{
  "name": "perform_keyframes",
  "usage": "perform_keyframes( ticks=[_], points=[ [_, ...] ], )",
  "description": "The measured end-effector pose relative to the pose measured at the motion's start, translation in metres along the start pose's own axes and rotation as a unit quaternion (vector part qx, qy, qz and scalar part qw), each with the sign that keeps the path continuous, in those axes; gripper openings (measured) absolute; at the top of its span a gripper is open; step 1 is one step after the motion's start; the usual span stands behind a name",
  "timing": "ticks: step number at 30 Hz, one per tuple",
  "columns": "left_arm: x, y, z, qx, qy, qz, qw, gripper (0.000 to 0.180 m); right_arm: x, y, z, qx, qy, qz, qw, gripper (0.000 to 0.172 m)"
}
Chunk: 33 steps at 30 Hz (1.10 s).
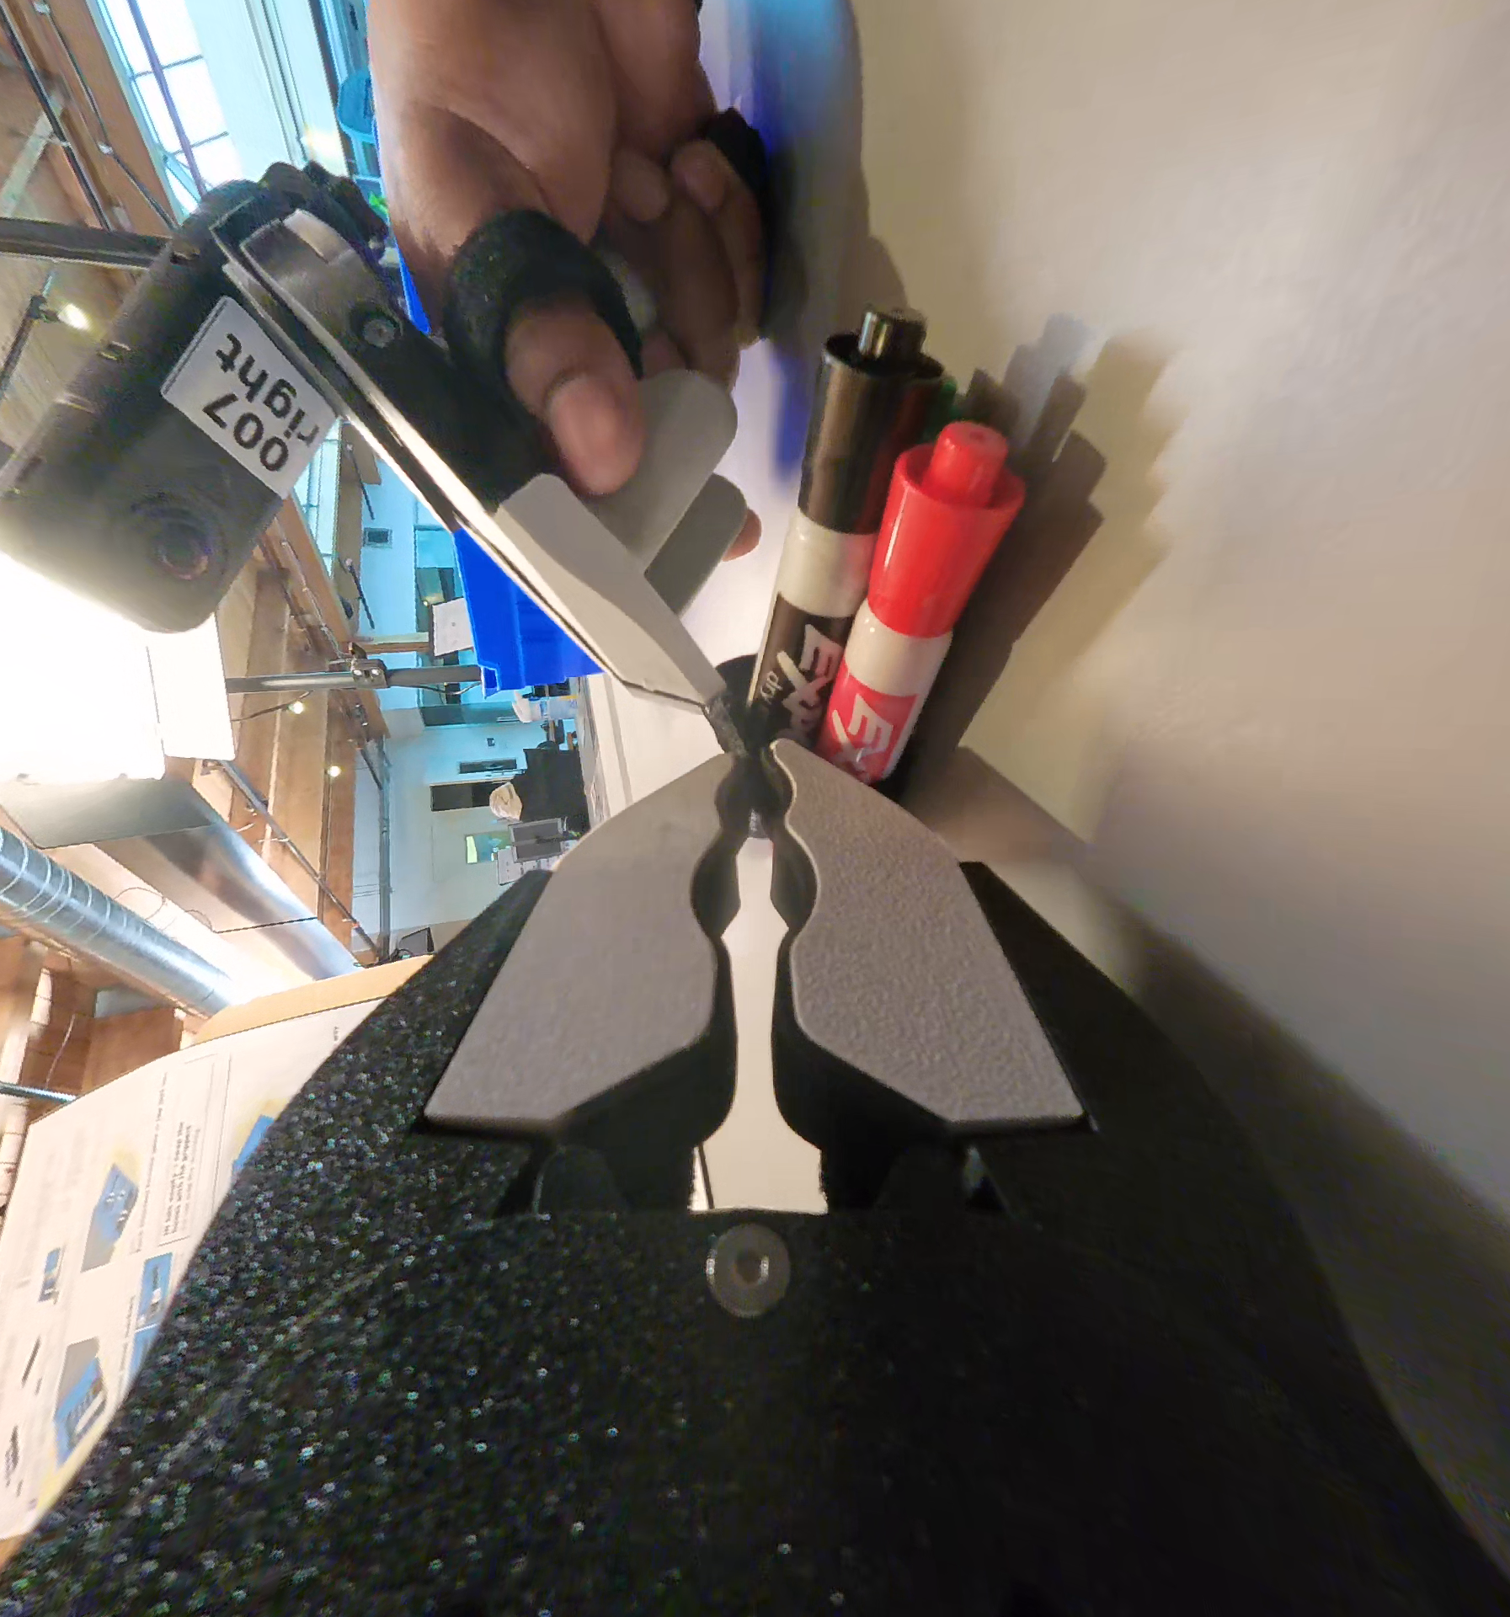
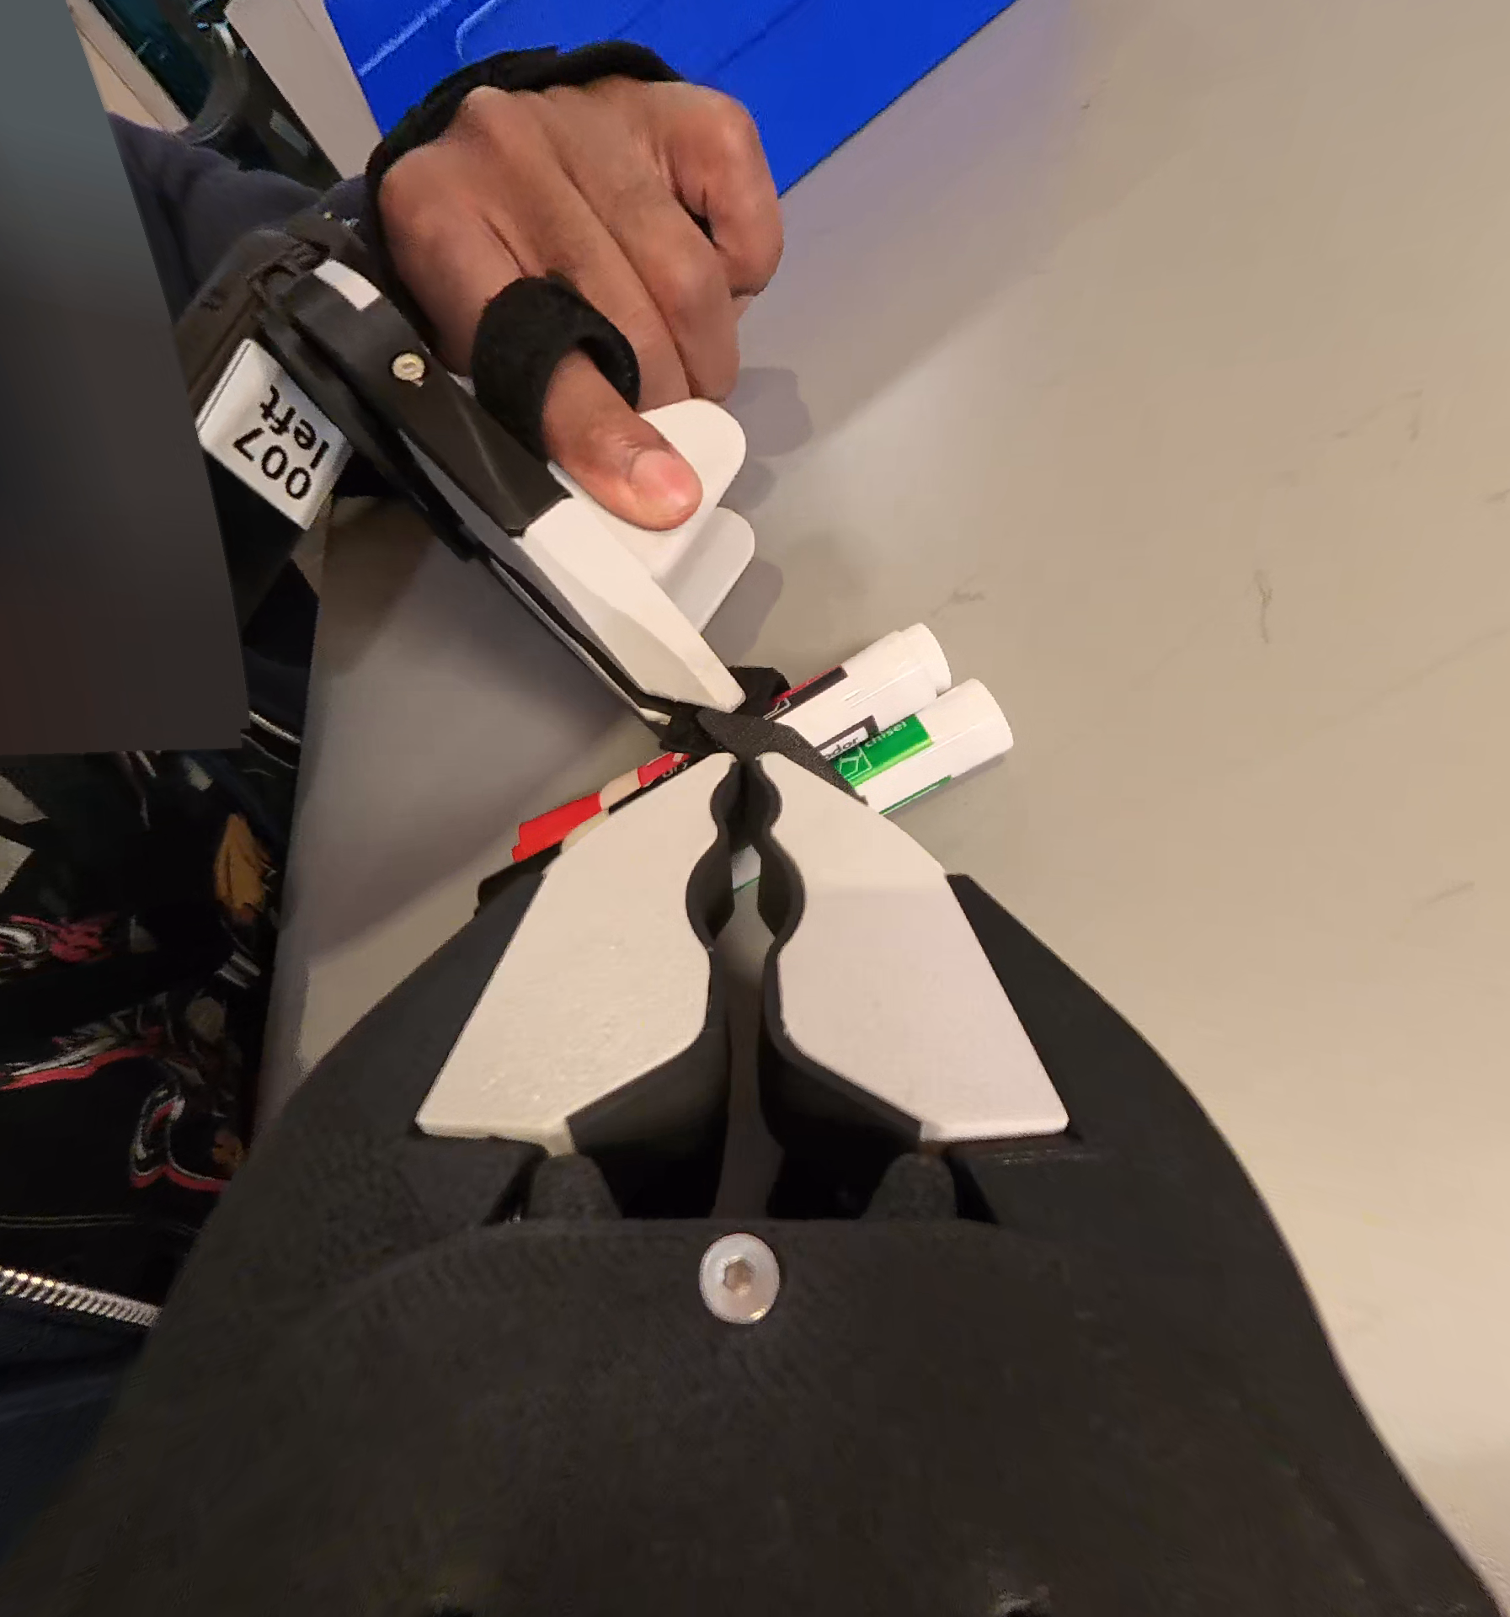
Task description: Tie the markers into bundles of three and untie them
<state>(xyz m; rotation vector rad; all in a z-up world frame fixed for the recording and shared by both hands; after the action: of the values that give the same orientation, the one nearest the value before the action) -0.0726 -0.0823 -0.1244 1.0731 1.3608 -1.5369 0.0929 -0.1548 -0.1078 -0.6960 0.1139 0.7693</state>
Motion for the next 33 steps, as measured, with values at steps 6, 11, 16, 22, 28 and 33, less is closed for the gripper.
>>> perform_keyframes(
  ticks=[6, 11, 16, 22, 28, 33],
  points=[
    [0.000, 0.000, -0.001, -0.005, 0.003, -0.003, 1.000, 0.001, -0.001, 0.001, 0.000, 0.008, 0.017, -0.023, 1.000, 0.000],
    [0.000, 0.000, 0.000, -0.011, 0.019, -0.004, 1.000, 0.001, 0.000, 0.003, -0.001, 0.012, 0.046, -0.023, 0.999, 0.000],
    [0.001, 0.000, 0.001, -0.021, 0.040, -0.007, 0.999, 0.001, 0.005, 0.006, 0.000, 0.011, 0.081, -0.016, 0.997, 0.000],
    [0.001, 0.000, 0.001, -0.032, 0.048, -0.008, 0.998, 0.001, 0.010, 0.008, 0.000, 0.011, 0.107, -0.009, 0.994, 0.000],
    [0.000, 0.000, 0.001, -0.032, 0.044, -0.012, 0.998, 0.001, 0.011, 0.009, 0.001, 0.008, 0.107, -0.027, 0.994, 0.000],
    [0.000, -0.001, 0.001, -0.036, 0.046, -0.011, 0.998, 0.001, 0.013, 0.010, 0.001, 0.012, 0.126, -0.024, 0.992, 0.000]
  ],
)
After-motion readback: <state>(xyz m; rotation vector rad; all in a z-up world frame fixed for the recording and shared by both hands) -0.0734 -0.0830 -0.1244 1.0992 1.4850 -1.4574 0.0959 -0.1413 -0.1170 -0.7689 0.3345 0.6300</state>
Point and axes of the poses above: each gripper's, where its closed fingertips meet, y out along the fingers, z out of its top, x = y × z across the jaws, the point moved 10 cm from there along -y, back along the fingers, and after that the axes turned 3 degrees about -x, right-handed, at the moved point
